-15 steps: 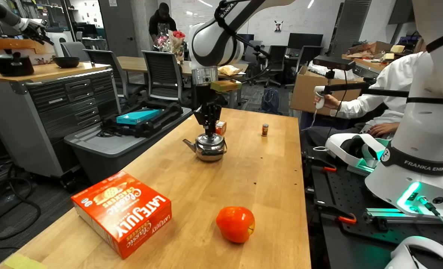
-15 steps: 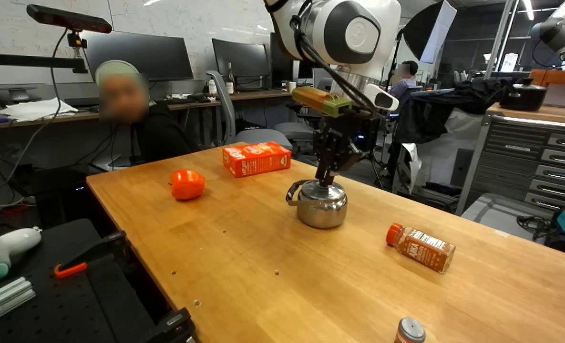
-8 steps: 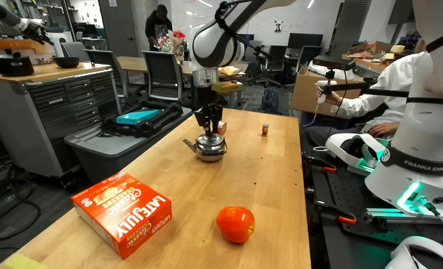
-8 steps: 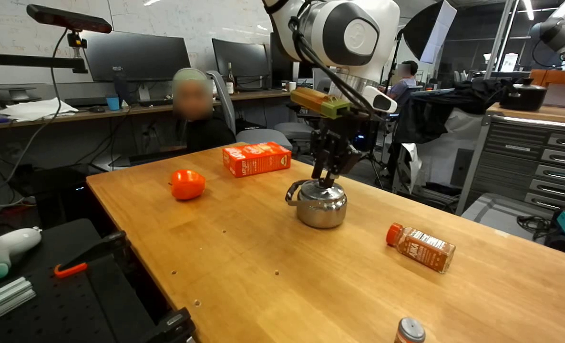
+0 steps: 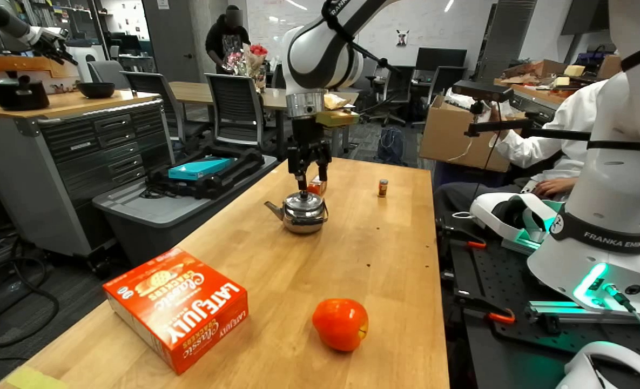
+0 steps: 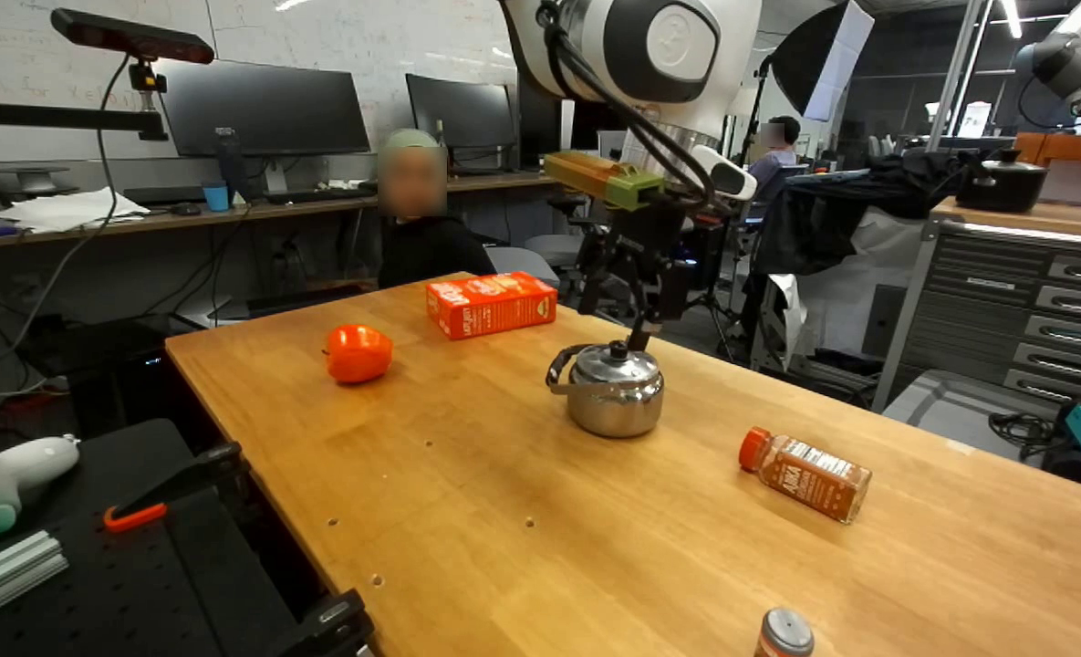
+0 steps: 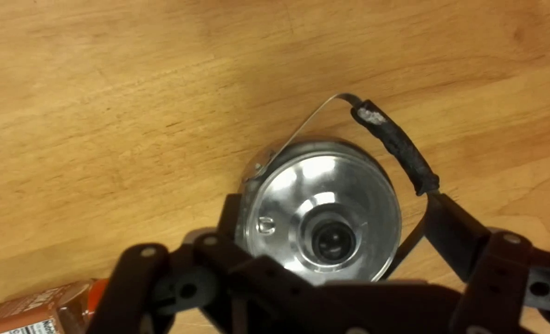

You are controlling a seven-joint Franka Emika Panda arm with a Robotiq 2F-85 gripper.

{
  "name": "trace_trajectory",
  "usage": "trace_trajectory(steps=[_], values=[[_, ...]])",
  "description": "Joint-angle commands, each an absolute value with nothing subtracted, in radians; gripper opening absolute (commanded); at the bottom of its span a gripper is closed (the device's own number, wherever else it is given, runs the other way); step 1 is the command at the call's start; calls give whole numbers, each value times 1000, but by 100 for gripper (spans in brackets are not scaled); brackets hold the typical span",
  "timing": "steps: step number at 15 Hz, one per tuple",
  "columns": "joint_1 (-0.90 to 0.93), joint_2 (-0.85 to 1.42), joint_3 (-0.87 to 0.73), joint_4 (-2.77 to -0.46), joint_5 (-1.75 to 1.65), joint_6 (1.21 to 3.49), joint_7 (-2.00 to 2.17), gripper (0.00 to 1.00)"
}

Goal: Get the lid from the table from the table and place it on the kettle

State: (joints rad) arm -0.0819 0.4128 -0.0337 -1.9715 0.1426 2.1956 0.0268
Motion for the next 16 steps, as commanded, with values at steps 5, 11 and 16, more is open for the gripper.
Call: trace_trajectory(steps=[5,11,16], values=[[-79,128,-57,-2270,50,2265,-56,100],[-92,-78,-75,-2504,-99,2442,-94,100],[-98,-194,-105,-2612,-67,2445,-202,100]])
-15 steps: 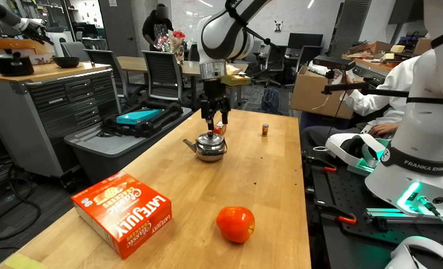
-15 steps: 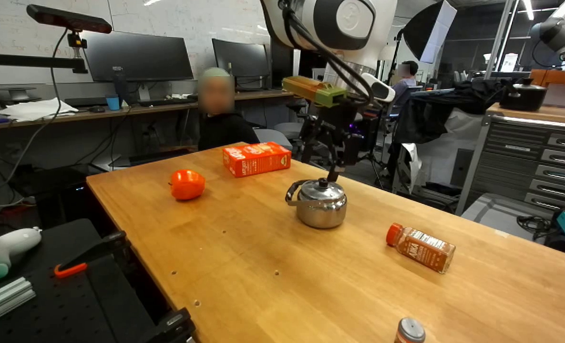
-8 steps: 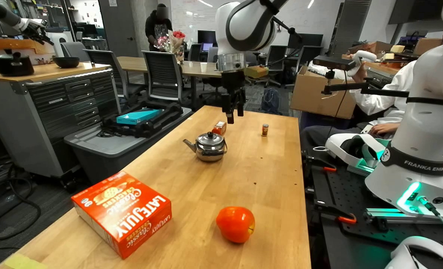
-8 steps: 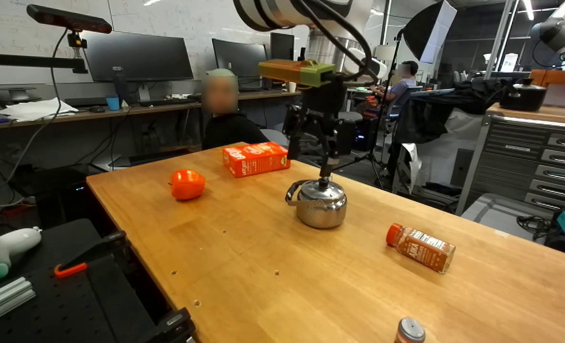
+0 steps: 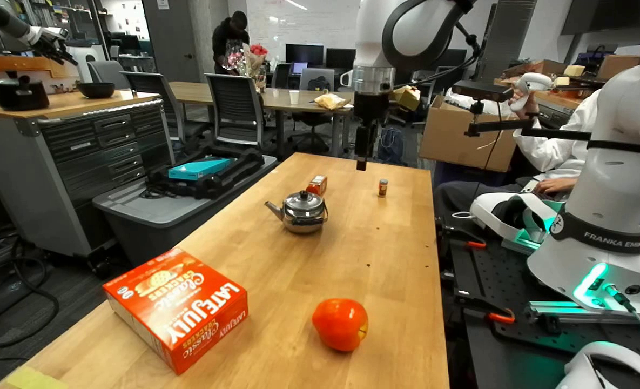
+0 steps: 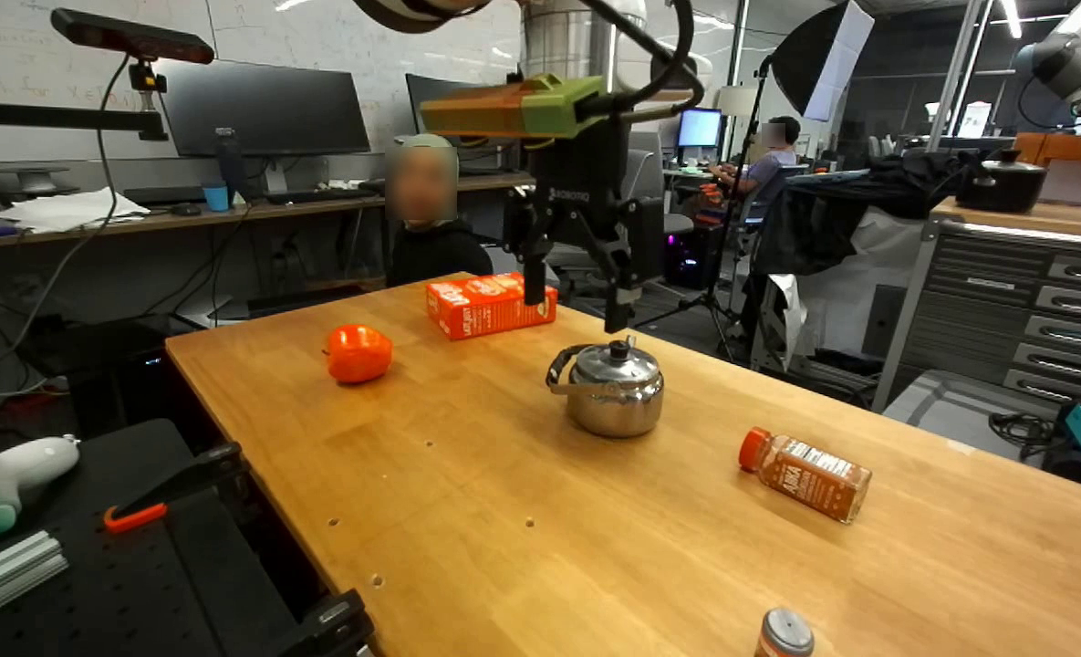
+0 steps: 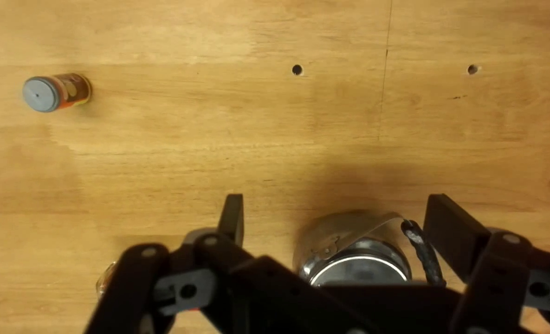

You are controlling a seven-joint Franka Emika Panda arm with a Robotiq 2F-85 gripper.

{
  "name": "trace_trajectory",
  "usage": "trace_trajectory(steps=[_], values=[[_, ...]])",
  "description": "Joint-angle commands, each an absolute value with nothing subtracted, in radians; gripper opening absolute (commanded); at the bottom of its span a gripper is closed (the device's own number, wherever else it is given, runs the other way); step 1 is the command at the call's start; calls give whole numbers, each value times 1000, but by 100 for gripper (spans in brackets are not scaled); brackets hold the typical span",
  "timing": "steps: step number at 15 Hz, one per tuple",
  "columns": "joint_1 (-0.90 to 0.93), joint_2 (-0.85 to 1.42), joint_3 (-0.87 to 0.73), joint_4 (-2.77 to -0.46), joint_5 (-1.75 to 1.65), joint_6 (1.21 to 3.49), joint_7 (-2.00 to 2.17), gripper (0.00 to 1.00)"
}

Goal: Get the lid from the table from the table and place it on the kettle

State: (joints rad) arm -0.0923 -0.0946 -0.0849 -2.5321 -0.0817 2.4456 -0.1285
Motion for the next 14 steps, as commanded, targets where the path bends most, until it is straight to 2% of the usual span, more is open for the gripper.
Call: trace_trajectory(steps=[1,7,8,14], values=[[-94,-206,-113,-2624,-46,2428,-229,100],[-88,-273,-169,-2668,54,2312,-368,100],[-90,-216,-144,-2645,13,2361,-299,100],[-91,-237,-161,-2656,27,2332,-336,100]])
